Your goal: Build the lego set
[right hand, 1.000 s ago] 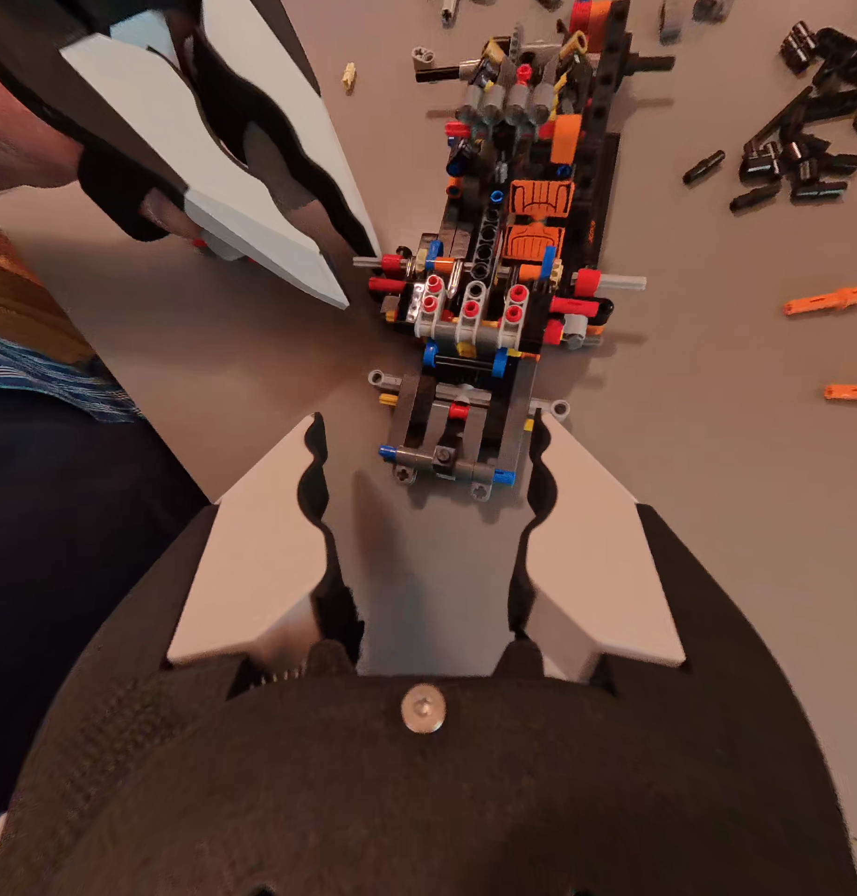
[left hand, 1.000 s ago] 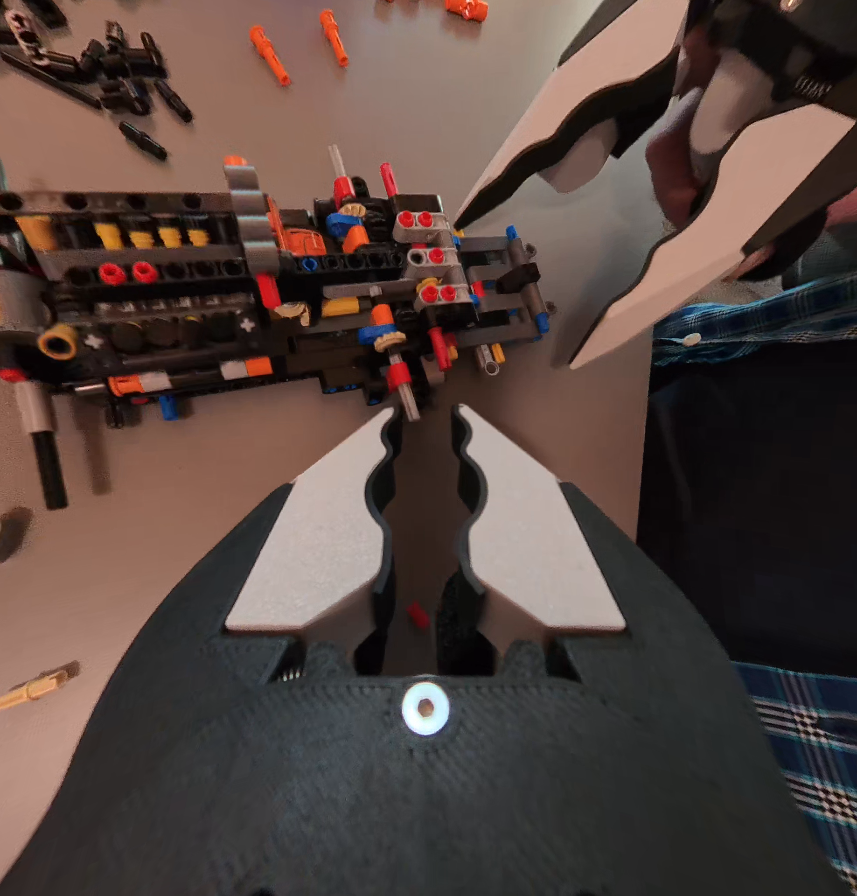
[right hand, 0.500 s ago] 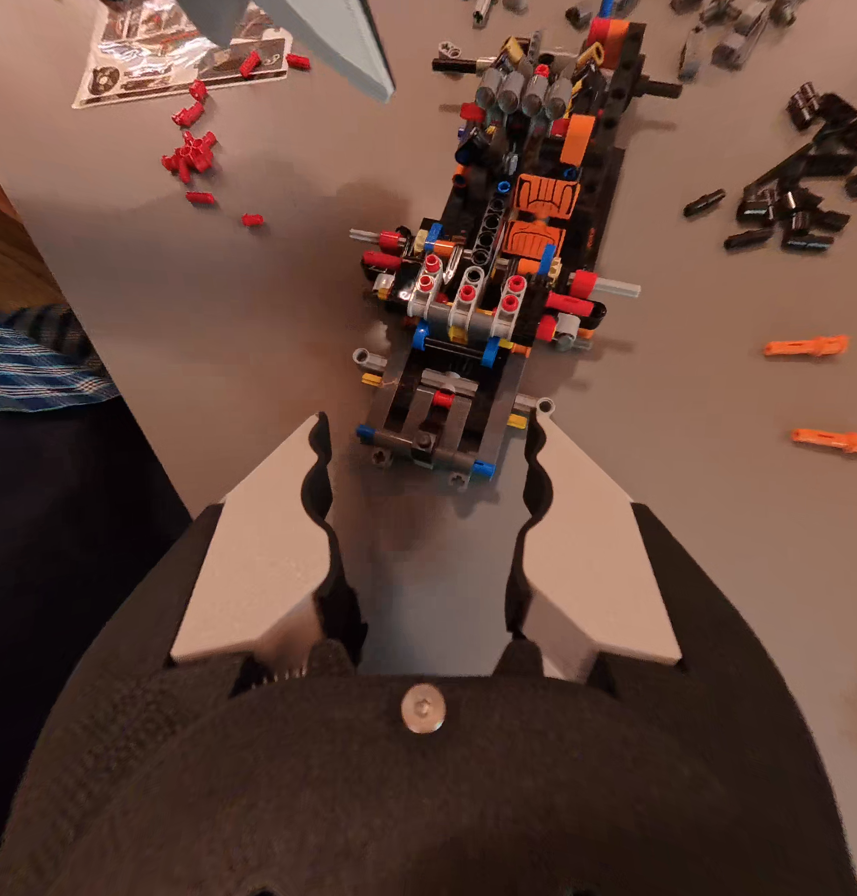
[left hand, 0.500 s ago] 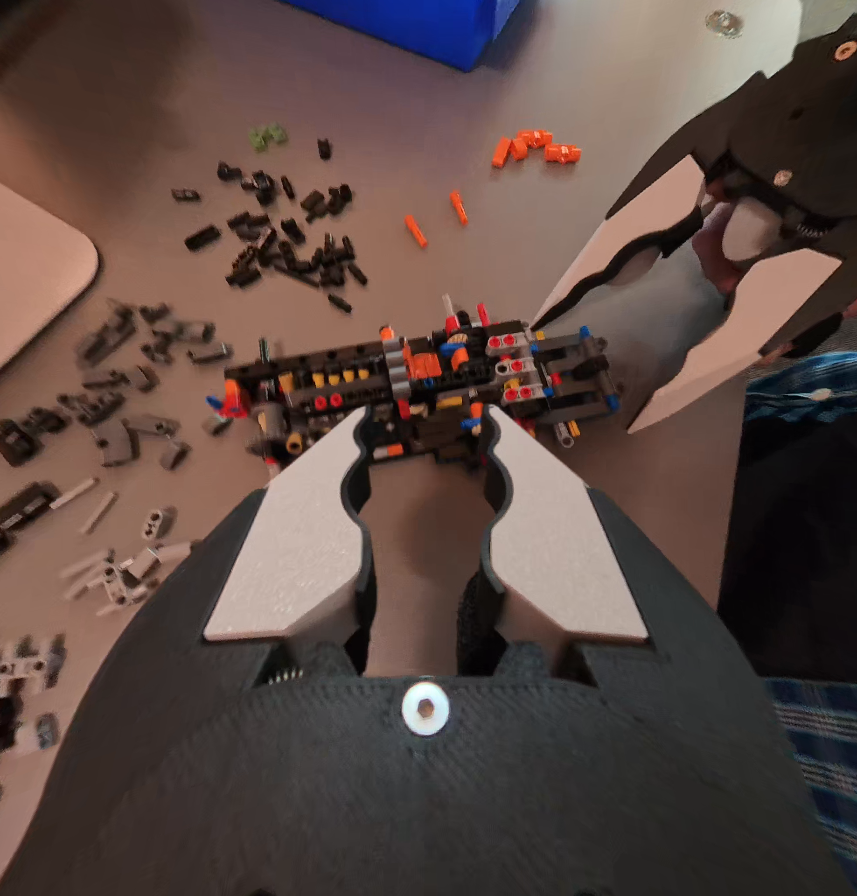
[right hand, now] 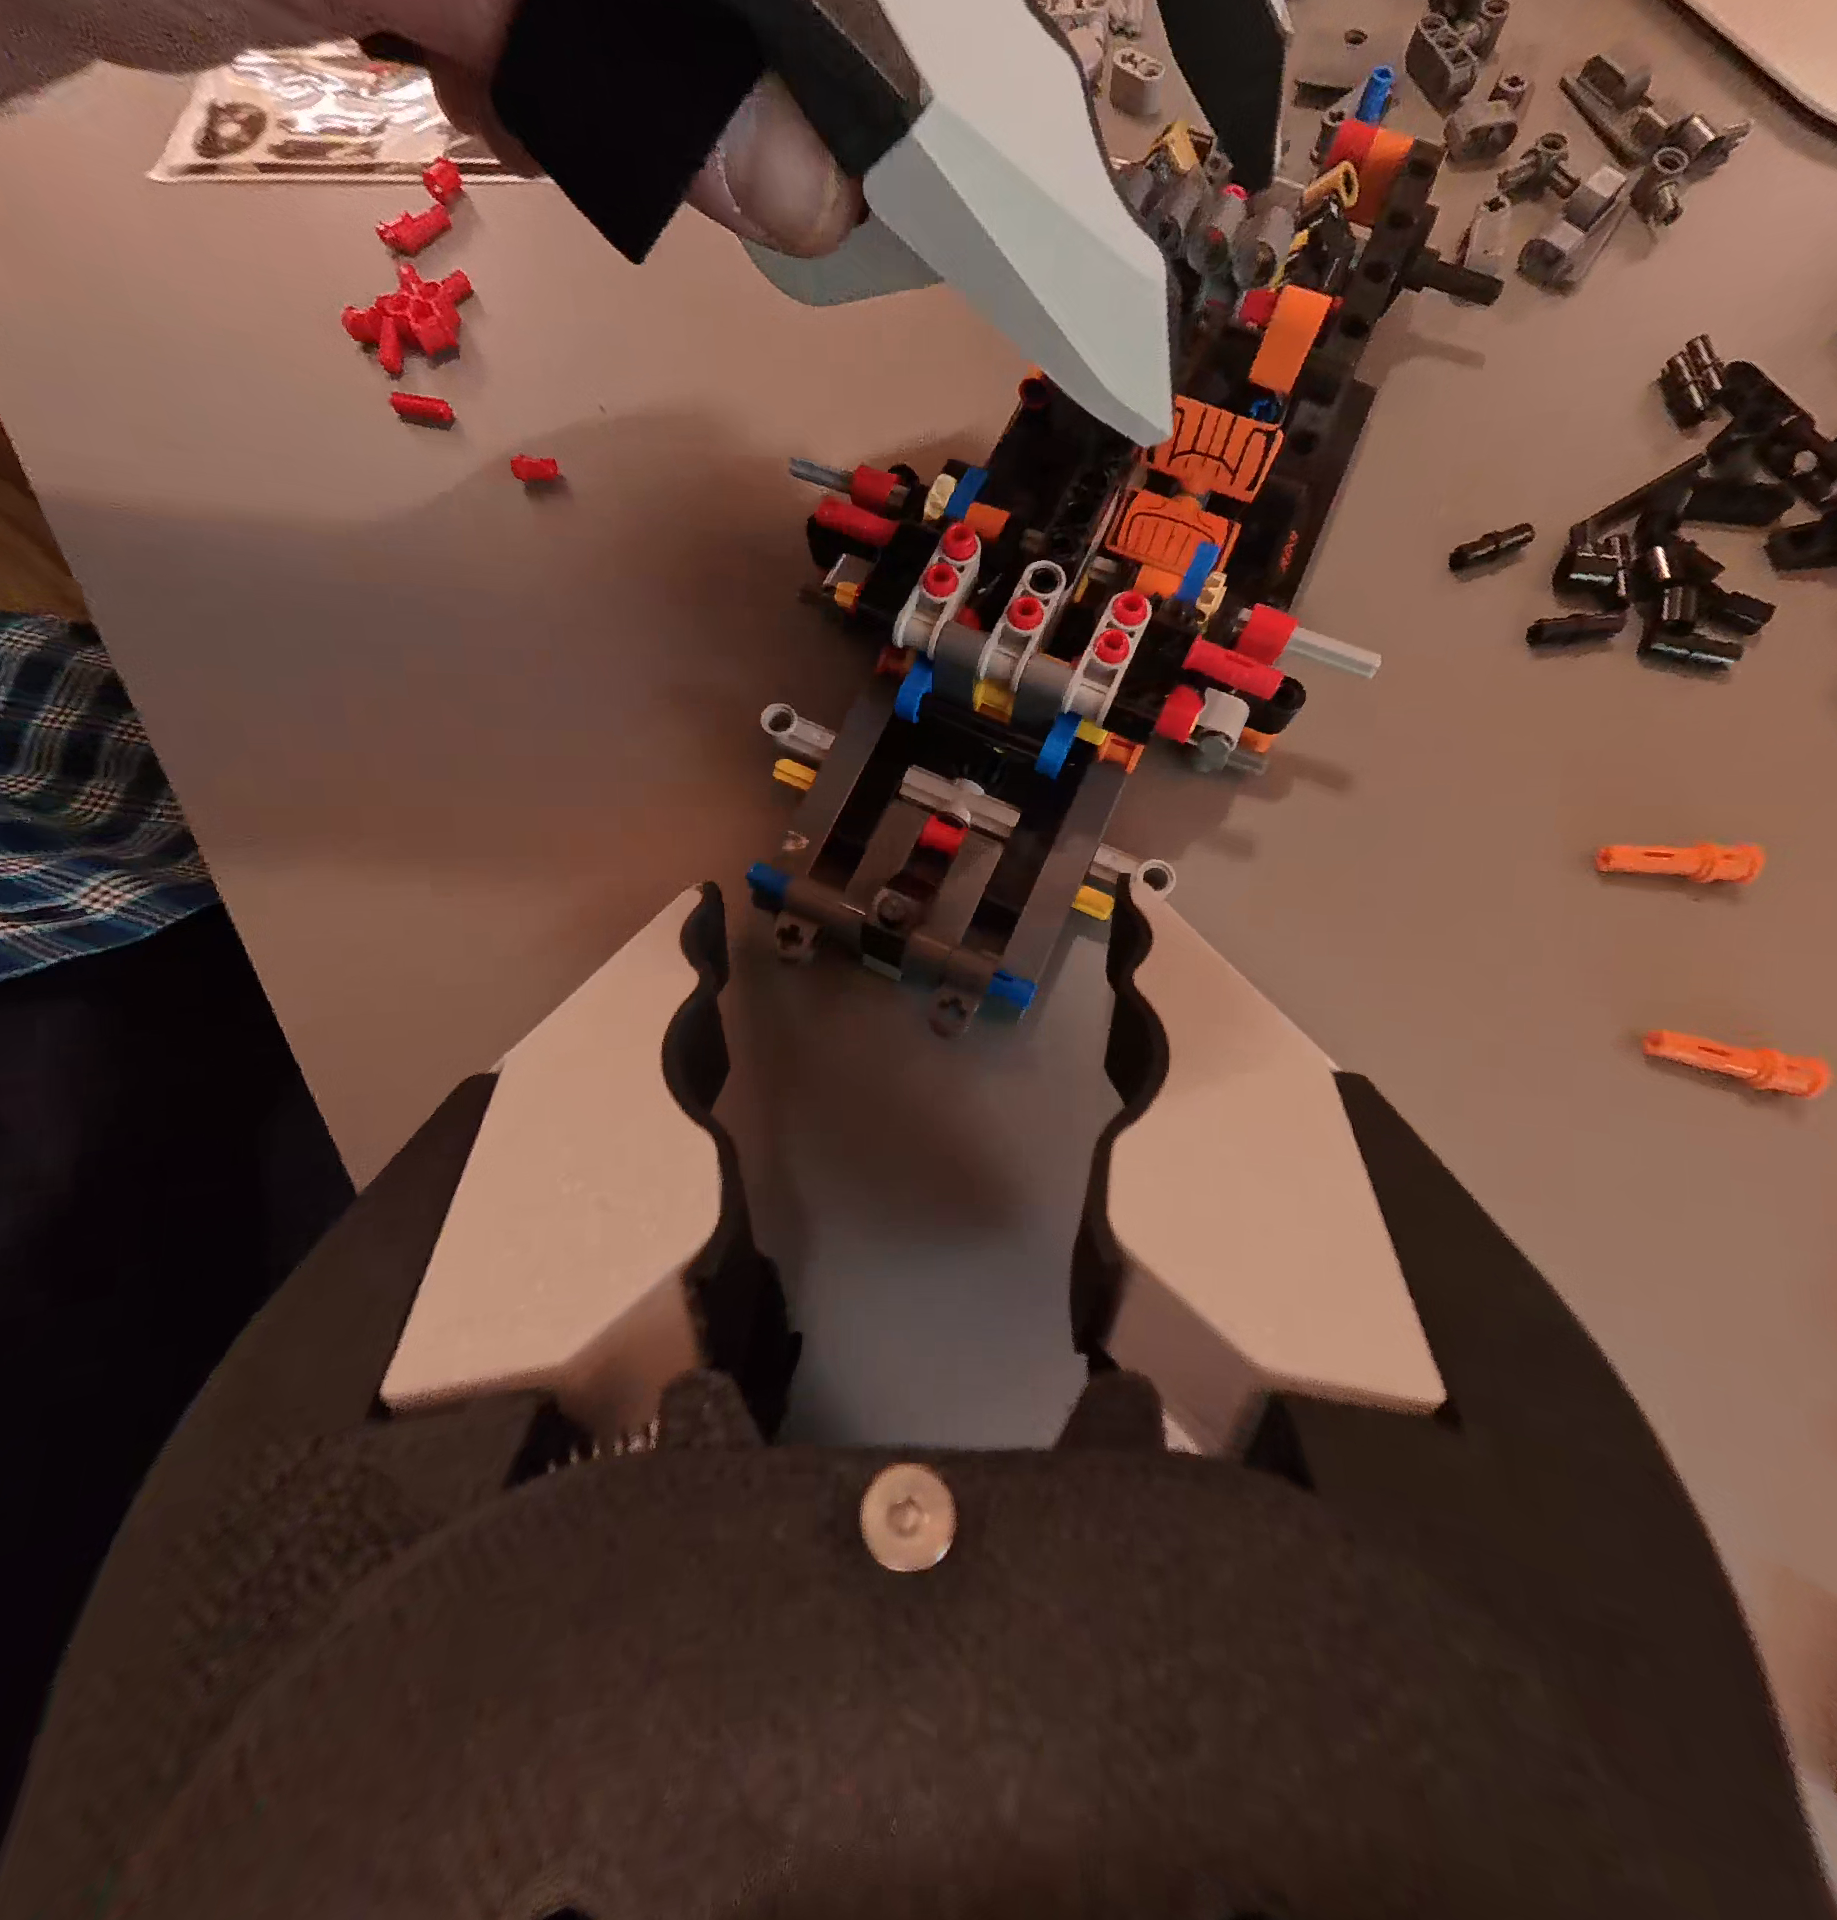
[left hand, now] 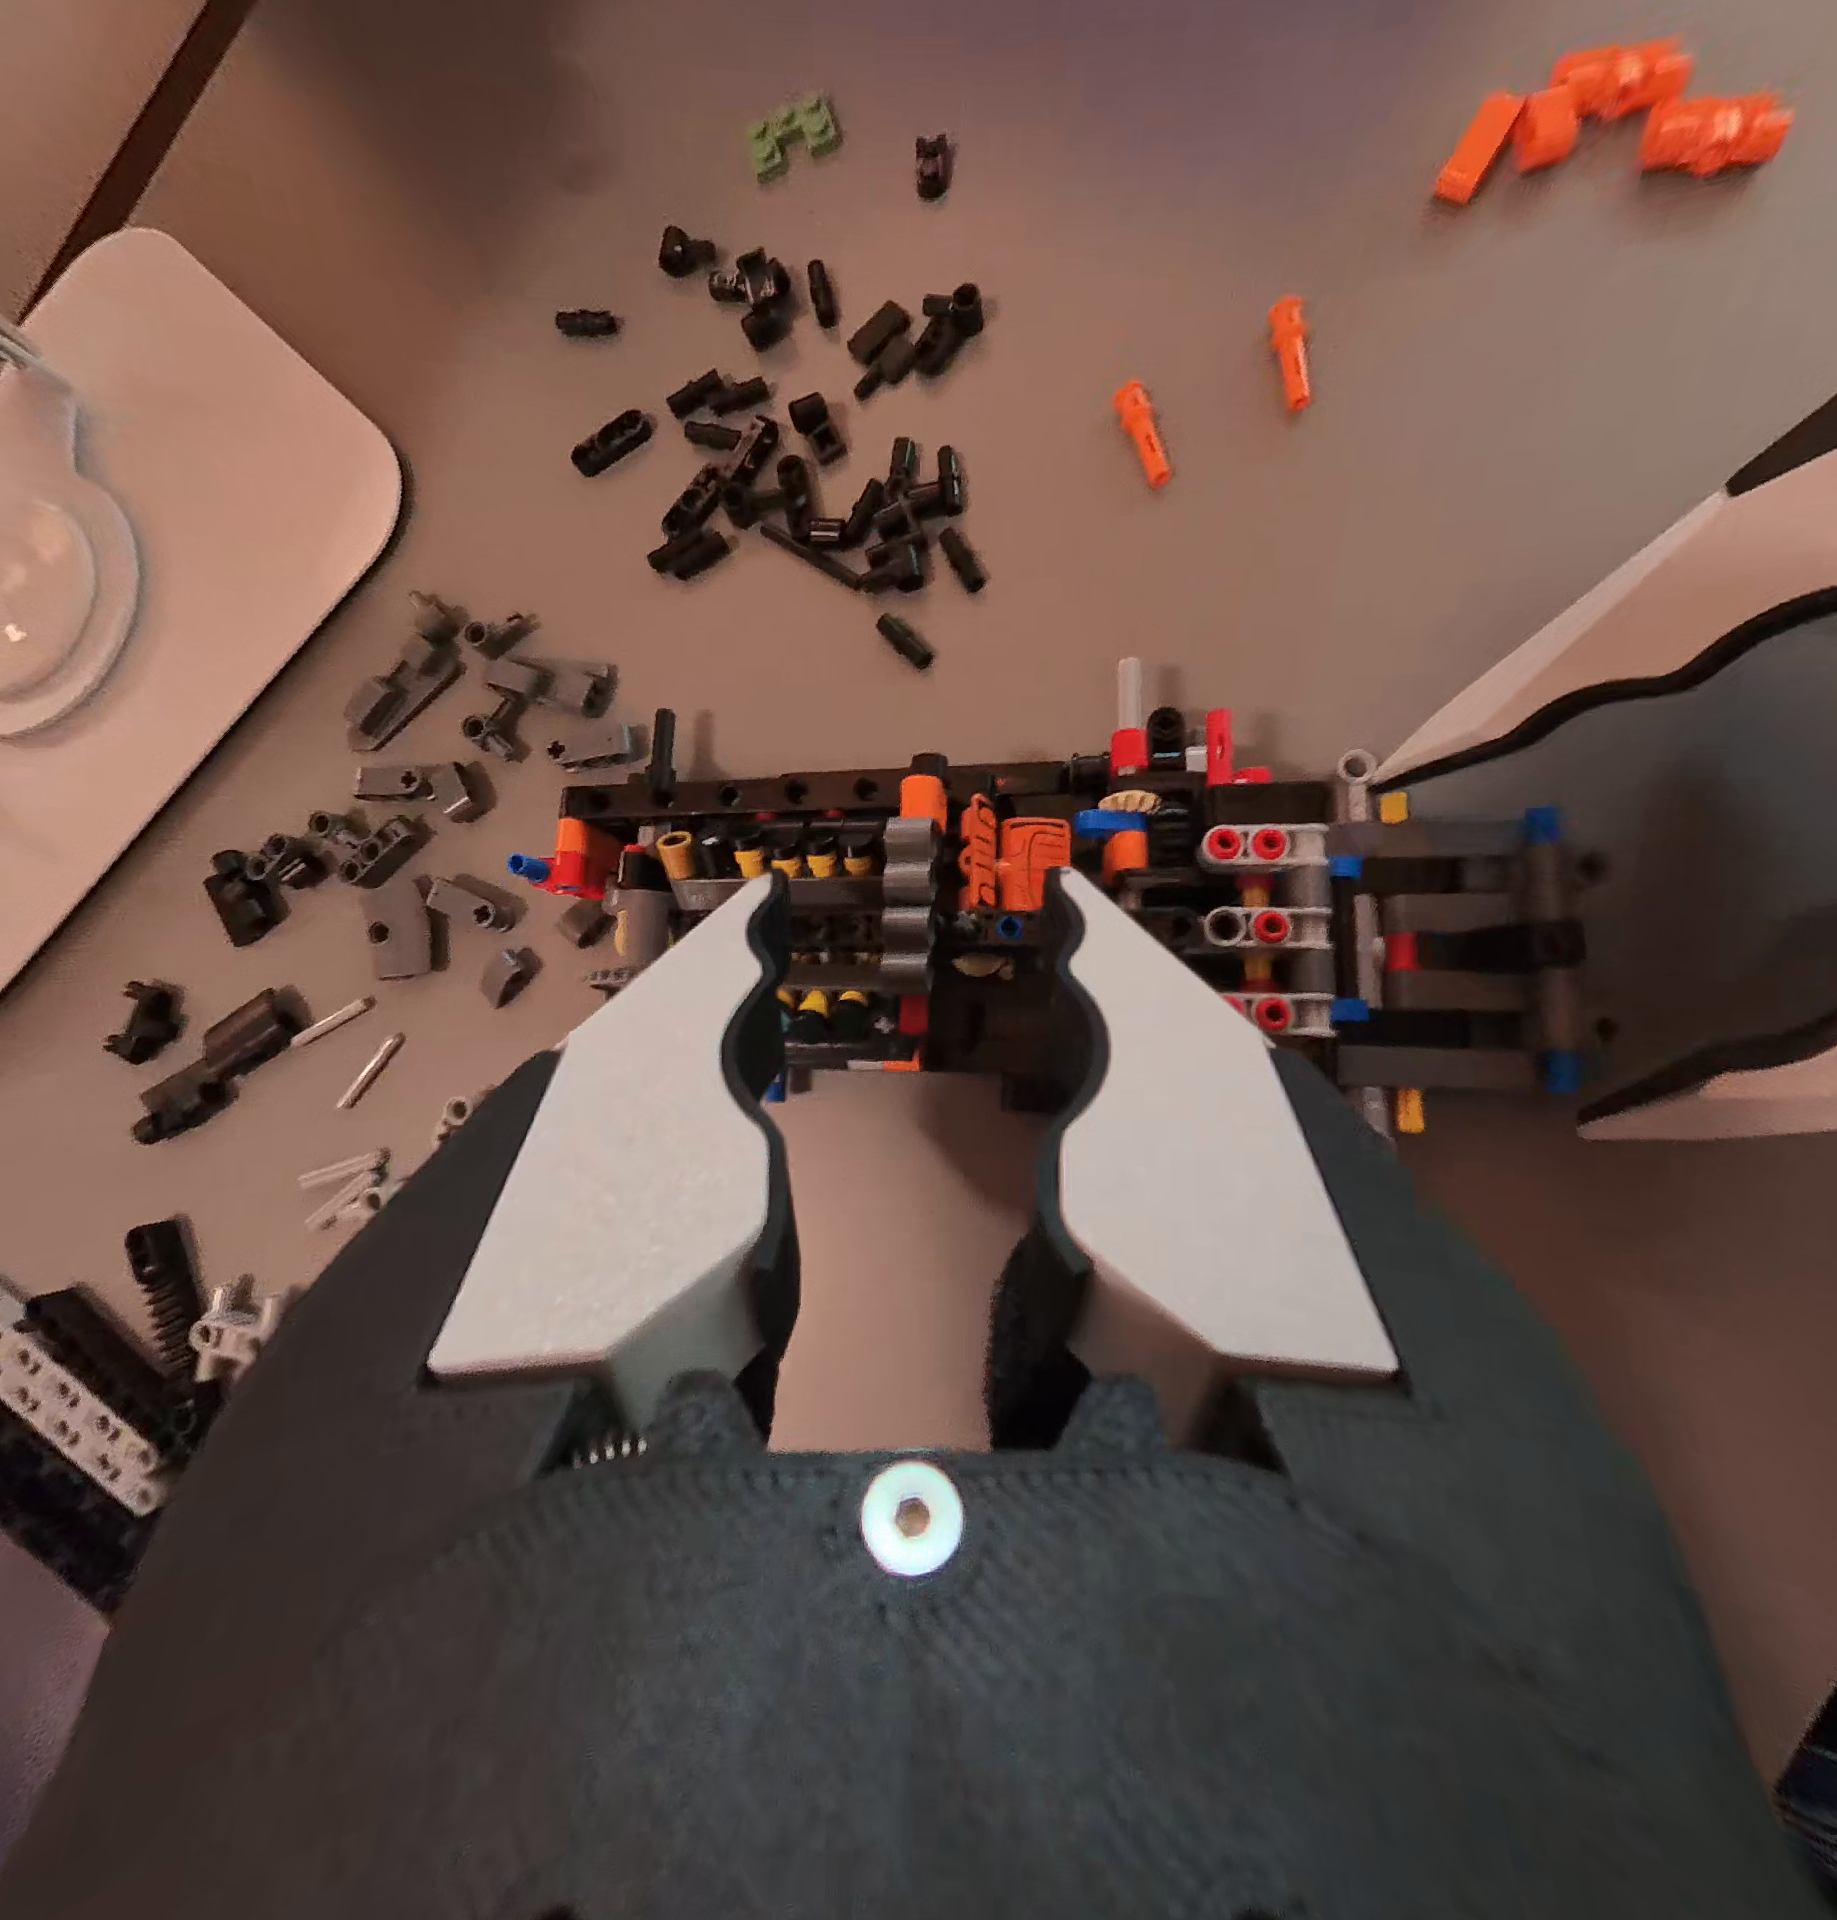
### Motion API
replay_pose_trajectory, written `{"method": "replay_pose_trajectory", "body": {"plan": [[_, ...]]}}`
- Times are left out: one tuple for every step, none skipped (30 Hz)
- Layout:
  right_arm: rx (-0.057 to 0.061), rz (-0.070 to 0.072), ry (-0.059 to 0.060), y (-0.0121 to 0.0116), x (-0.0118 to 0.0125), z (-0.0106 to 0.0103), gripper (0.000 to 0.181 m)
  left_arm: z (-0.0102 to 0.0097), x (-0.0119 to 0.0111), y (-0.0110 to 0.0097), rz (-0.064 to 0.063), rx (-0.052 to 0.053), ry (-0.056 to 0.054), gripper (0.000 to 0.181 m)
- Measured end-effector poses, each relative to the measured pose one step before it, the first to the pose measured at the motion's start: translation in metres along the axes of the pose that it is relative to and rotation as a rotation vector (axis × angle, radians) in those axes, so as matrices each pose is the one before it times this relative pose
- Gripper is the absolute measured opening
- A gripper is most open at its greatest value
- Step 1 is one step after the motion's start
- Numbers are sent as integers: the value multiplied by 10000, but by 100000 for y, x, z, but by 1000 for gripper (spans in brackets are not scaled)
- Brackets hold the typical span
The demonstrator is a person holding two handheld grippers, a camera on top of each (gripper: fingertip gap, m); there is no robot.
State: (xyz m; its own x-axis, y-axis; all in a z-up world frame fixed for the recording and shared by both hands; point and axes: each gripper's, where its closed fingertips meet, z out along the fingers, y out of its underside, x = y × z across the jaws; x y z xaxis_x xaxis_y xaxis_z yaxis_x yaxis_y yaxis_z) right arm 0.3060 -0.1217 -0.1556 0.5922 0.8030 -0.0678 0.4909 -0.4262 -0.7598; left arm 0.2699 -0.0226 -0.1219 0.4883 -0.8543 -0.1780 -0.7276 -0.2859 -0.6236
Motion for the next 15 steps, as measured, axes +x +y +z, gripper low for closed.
{"method": "replay_pose_trajectory", "body": {"plan": [[42, 23, -151, -61, -101, -76, 69, 1, 56, -104, -92, 50, 6, 48], [36, 90, -205, -30, -61, -87, 68, 91, -55, 37, -24, -42, -59, 48], [15, 183, -281, -24, -96, -34, 66, 201, -23, 181, -44, -133, 11, 48], [69, 199, -254, -118, -70, -74, 65, 233, -71, 145, -107, -91, 19, 48], [63, 110, -222, -128, -122, -31, 64, 259, -137, 150, -59, -74, -42, 46], [8, 43, -209, -83, -263, 88, 63, 272, -87, 301, 2, -176, -47, 45], [-15, 41, -180, -71, -337, 153, 63, 141, -17, 52, -5, -19, -29, 42], [-3, 34, -176, -77, -380, 169, 62, 104, 74, 125, -23, -90, 48, 41], [-11, 8, -187, -56, -377, 155, 61, 130, 115, 173, 76, -116, 56, 41], [-2, -7, -185, -55, -291, 85, 61, -45, -86, -17, 139, 18, -37, 39], [59, 68, -196, -115, -155, -59, 61, -33, -8, 55, 16, -23, 82, 39], [127, 161, -264, -208, -74, -190, 60, -50, 15, 27, -12, 21, 92, 38], [128, 147, -222, -287, 125, -369, 60, -54, 12, 59, 71, 20, 65, 38], [190, 50, -51, -484, 456, -561, 59, -63, 58, 53, 184, 35, 81, 37], [250, 5, -60, -704, 533, -626, 56, -51, 21, 90, 86, 40, 62, 36]]}}
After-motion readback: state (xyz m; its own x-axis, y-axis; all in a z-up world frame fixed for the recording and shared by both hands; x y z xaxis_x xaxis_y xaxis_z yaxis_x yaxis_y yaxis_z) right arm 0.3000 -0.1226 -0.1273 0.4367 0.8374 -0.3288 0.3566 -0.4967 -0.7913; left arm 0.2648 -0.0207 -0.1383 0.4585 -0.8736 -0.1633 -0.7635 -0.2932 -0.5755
